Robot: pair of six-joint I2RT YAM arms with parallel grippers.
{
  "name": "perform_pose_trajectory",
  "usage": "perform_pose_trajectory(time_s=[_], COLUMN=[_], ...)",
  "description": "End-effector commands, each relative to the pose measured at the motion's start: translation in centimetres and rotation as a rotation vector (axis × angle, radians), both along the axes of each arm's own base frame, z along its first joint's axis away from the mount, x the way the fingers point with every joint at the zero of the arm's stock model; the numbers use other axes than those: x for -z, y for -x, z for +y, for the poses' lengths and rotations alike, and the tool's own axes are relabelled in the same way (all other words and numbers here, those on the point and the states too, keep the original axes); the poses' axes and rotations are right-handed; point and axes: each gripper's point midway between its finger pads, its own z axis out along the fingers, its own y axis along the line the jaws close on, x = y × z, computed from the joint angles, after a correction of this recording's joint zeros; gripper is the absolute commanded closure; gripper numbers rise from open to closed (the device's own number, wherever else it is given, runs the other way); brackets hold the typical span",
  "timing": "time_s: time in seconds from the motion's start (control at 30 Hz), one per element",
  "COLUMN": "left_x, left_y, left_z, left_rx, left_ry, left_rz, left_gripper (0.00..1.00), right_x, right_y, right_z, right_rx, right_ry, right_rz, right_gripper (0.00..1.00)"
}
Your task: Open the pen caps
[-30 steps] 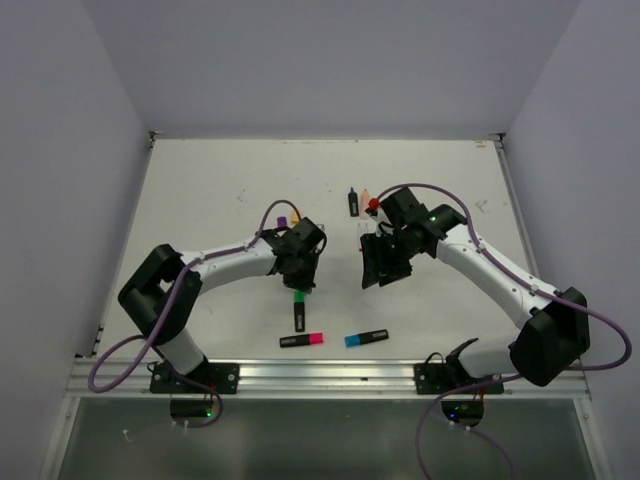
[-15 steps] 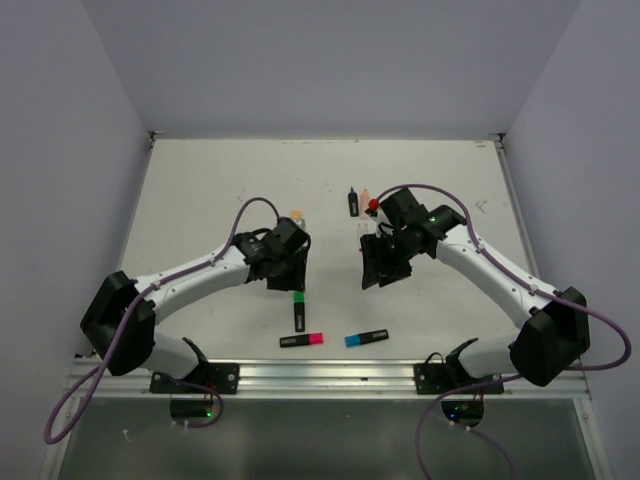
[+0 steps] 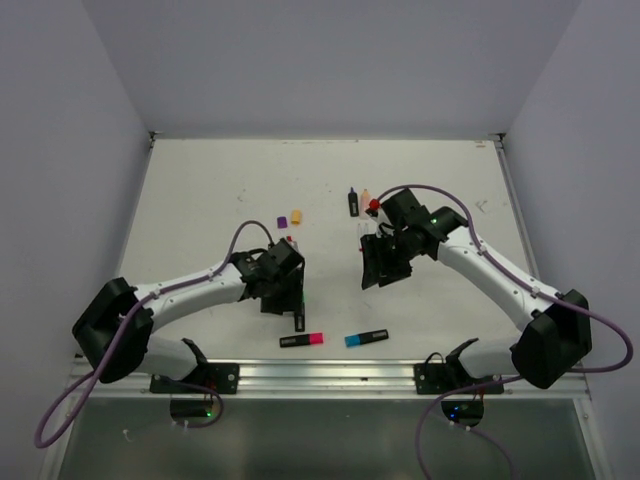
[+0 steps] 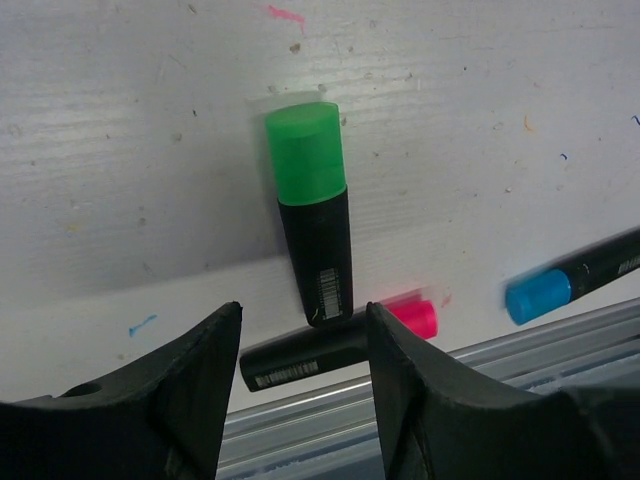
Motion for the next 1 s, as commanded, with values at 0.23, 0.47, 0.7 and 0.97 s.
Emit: perform_pose_trajectory(time_s=[0.23,0.47,0.7,0.97], left_x=[2.2,3.8,4.8,4.7], left_y=[0.9,1.9,1.8,0.6], left_z=[-2.3,-2.4,-2.4,-2.3], left_rx=[-0.028,-0.034,-0.036,-0.038], left_ry=[-0.046,-0.110,-0.129,-0.180], left_rz=[0.042,0.059,0.057,0.027], left_gripper=[0.52,0.53,0.60,0.83], right_x=[-0.6,-0.5,-0.3,-0.3], right_y=[0.6,0.8,1.0,0.9], right_z=[-0.3,-0.3,-0.5,-0.5], right_rx=[-0.016,-0.024,-0.040,-0.054], right_ry=[-0.024,-0.026,-0.018,-0.015], right_rz=[-0.023,-0.022,-0.018,-0.020], right_gripper=[0.48,0.48,0.48,0.48])
